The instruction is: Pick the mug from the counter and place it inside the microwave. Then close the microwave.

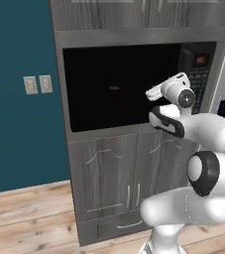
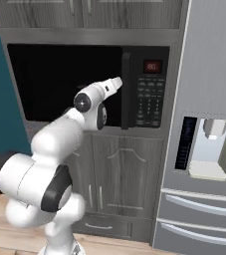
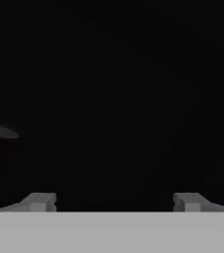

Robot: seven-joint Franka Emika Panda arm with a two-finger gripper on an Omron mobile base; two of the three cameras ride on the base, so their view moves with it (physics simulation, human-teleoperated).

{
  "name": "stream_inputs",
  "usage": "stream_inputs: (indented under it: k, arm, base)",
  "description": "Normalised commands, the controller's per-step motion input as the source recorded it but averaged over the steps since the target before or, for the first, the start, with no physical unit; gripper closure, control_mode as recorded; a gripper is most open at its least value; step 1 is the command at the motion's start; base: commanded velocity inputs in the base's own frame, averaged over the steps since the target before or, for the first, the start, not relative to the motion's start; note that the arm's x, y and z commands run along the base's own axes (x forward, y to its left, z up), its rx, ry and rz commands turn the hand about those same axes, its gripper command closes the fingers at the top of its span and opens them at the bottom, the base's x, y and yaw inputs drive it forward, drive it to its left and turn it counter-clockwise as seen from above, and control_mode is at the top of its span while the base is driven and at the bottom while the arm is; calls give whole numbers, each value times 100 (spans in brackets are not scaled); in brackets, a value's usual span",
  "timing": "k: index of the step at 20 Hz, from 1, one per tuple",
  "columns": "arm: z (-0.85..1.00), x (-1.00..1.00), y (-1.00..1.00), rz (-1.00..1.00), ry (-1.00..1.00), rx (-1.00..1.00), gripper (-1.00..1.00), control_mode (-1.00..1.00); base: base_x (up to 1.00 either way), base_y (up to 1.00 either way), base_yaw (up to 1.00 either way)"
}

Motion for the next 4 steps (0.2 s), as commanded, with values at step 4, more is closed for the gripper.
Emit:
stream_inputs:
  k: [4]
  arm:
    - [14,0,-5,8,10,0,-100,-100]
  base:
    - [0,0,0]
